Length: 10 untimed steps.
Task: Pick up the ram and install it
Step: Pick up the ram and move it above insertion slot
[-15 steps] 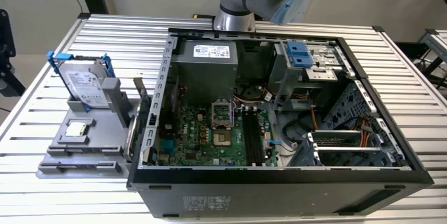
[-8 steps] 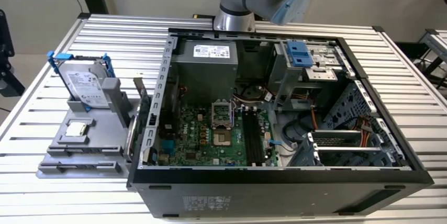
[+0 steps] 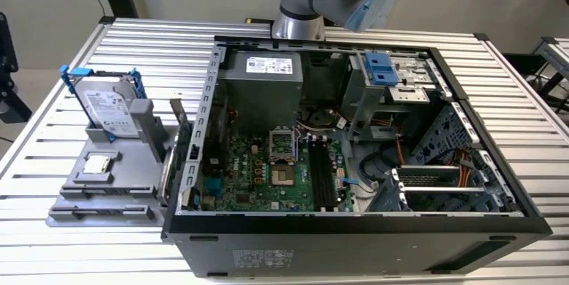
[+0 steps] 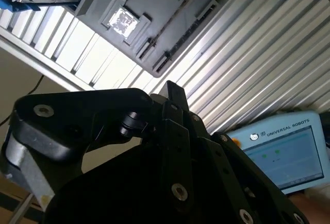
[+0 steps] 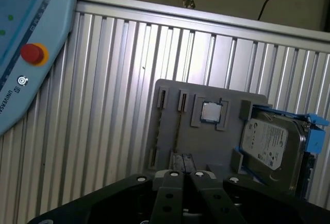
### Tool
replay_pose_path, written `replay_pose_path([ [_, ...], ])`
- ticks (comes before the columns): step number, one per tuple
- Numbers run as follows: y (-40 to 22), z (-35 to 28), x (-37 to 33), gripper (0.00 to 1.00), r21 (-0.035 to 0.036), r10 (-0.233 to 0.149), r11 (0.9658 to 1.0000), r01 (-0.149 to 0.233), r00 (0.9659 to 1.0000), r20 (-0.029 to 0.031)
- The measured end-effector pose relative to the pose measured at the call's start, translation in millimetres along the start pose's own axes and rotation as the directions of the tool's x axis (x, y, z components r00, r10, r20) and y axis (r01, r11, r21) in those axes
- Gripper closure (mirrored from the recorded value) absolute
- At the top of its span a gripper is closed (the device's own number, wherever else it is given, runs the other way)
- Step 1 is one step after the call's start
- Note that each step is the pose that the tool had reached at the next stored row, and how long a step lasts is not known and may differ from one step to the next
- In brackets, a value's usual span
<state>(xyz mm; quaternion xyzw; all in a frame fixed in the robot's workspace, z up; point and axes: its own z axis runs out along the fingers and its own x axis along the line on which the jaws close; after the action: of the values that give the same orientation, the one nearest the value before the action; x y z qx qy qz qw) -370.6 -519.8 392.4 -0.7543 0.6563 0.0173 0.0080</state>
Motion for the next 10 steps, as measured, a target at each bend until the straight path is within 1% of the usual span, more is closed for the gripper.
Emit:
replay_pose_path([
  [4,0.0,0.0,0.0,1.00,-0.0001,-0.001,1.0000,0.001,1.0000,0.0000],
  [5,0.0,0.0,0.0,0.00,0.0000,-0.002,1.0000,0.002,1.0000,0.0000],
  [10,0.0,0.0,0.0,0.00,-0.0002,-0.003,1.0000,0.003,1.0000,-0.0001],
])
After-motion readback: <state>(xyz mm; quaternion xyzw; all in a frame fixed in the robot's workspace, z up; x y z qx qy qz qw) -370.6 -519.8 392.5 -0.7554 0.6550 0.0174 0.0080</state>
